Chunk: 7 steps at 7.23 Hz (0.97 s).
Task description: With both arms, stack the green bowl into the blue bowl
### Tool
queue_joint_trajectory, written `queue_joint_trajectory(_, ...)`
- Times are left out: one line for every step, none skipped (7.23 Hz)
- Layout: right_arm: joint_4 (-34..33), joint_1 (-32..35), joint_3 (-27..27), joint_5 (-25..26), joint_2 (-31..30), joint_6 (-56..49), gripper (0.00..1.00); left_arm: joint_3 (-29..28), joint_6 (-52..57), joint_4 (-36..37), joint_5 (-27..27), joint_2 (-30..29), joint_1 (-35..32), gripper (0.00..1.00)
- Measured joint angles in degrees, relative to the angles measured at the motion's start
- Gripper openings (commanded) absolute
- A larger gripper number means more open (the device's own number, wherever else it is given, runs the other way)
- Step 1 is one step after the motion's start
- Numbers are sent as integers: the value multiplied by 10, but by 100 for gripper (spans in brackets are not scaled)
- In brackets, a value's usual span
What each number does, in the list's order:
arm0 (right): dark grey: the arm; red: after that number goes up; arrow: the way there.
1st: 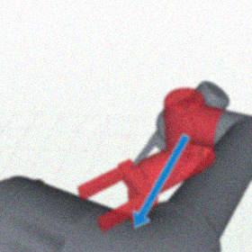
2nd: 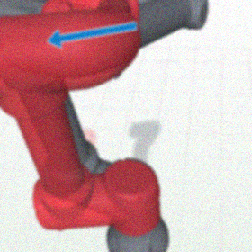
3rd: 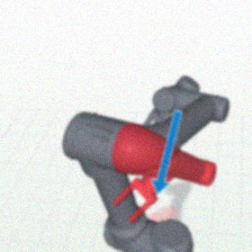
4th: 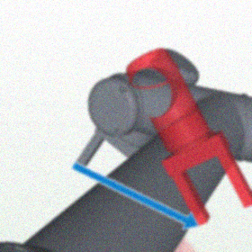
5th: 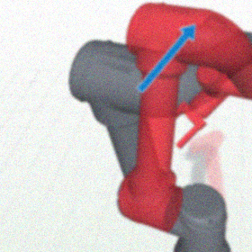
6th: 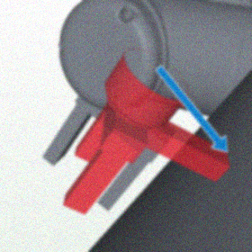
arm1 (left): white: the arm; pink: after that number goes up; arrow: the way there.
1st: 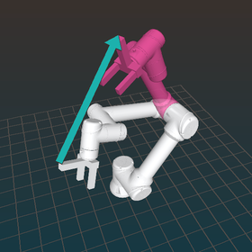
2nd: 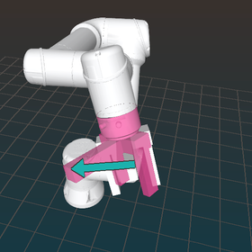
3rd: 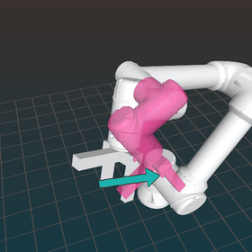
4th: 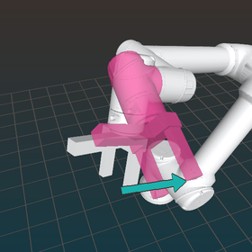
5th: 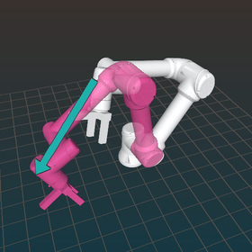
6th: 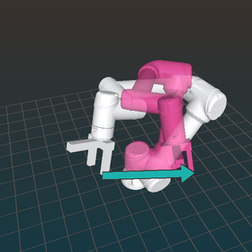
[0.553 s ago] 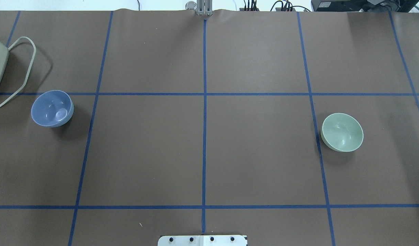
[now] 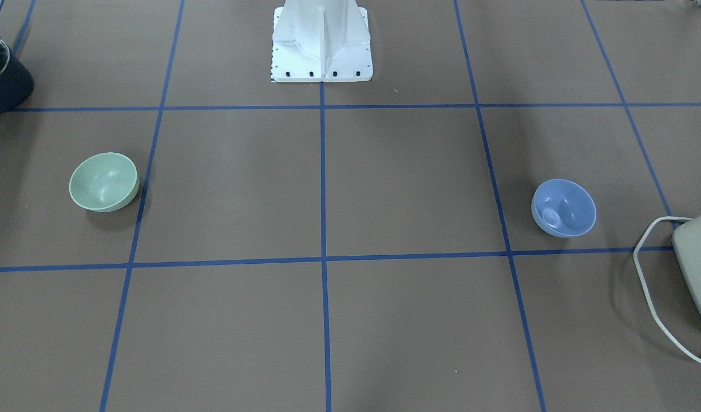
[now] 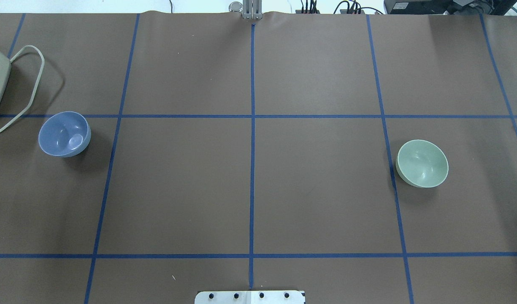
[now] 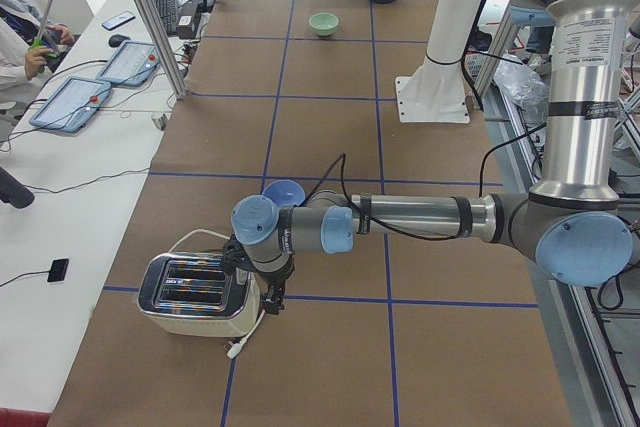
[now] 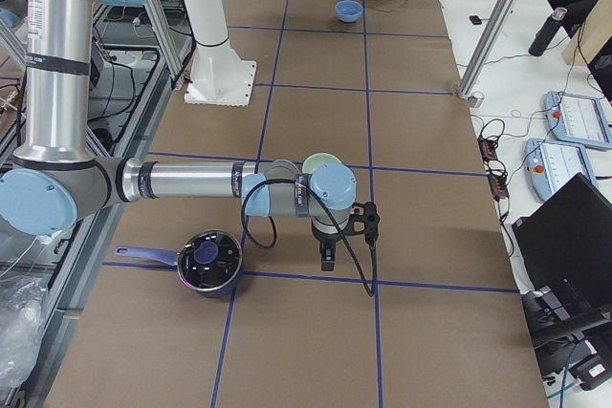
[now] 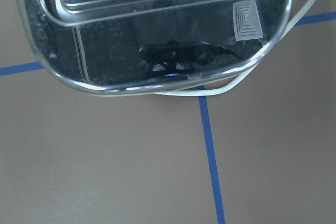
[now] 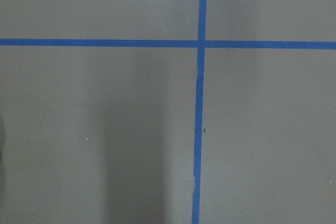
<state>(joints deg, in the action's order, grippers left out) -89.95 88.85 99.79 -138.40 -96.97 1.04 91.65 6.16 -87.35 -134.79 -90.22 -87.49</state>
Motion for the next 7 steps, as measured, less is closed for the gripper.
queue_joint_trajectory(0, 0, 0, 0, 4, 0, 100, 16, -35, 0, -1, -5, 8, 99)
queue_joint_trajectory(0, -1, 1, -1, 9, -1, 100, 31, -64, 0, -2, -7, 20, 99)
queue_joint_trajectory(0, -3, 1, -3, 13, -1, 100, 41, -93, -4, -4, -9, 39, 99)
queue_joint_trajectory(0, -10, 2, -7, 17, -2, 100, 46, -138, -24, -5, -13, 67, 99)
queue_joint_trajectory(0, -22, 2, -10, 22, -5, 100, 48, -197, -60, -5, -16, 97, 99)
queue_joint_trajectory(0, -34, 3, -10, 28, -7, 100, 47, -258, -96, -5, -21, 126, 99)
queue_joint_trajectory(0, -43, 4, -9, 34, -8, 100, 44, -299, -120, -5, -30, 149, 99)
